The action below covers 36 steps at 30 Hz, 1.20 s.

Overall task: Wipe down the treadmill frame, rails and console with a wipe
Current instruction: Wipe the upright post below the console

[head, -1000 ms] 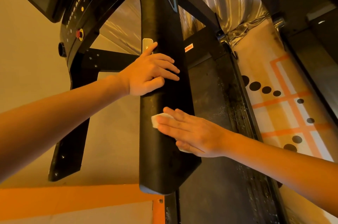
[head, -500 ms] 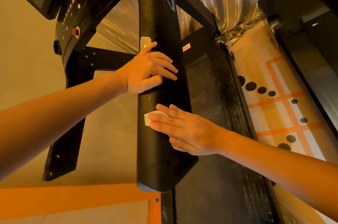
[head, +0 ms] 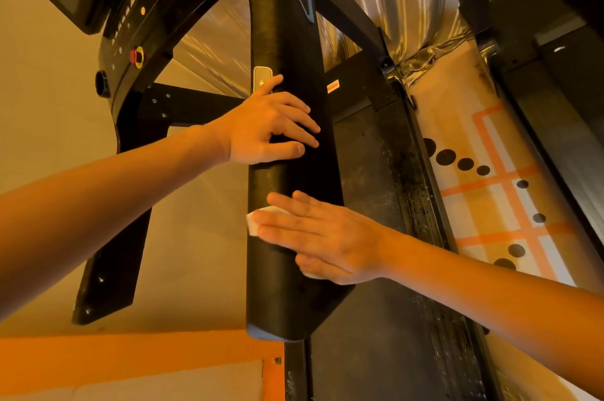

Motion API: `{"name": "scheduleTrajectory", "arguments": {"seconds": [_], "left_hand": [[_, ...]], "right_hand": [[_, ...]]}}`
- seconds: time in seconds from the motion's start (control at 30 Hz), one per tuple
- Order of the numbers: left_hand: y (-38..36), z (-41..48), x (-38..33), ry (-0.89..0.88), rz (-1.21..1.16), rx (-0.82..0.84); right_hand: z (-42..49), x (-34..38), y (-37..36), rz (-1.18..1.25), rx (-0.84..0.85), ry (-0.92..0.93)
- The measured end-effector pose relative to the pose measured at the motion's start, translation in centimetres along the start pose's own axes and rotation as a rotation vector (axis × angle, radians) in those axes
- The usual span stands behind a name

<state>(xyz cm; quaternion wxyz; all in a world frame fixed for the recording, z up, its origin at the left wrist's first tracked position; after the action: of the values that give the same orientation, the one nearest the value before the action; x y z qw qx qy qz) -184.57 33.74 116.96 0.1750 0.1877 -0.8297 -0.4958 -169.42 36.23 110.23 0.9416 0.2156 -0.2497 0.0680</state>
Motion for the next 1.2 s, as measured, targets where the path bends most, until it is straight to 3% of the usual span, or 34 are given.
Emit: {"name": "scheduleTrajectory", "arguments": {"seconds": [0.37, 0.67, 0.97, 1.2], "left_hand": [[0.1, 0.1, 0.0, 0.029, -0.01, -0.002], [0.0, 0.0, 0.0, 0.021, 0.008, 0.006], [0.1, 0.0, -0.1, 0.045, 0.0, 0.007], [0.0, -0.1, 0.2, 0.044, -0.023, -0.008]], "right_hand": [[-3.5, -3.1, -1.1, -0.131, 0.108, -0.048], [2.7, 1.3, 0.5, -0.032, 0.052, 0.064], [-4.3, -3.0, -1.8, 0.044, -0.011, -0.213], [-4.9, -3.0, -1.9, 0.048, -0.004, -0.239]]}}
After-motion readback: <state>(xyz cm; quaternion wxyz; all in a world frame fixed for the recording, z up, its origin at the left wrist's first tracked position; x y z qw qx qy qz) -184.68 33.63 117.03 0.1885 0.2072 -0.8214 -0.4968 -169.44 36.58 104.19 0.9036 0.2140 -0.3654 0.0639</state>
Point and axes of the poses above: each hand's wrist, its own z-axis towards the middle knuckle, its own y-axis out of the back of the hand, x = y × z, the point moved 9 cm from there along z, towards the middle knuckle, and after that the axes turned 7 degrees about -y, right-handed, at the moved point
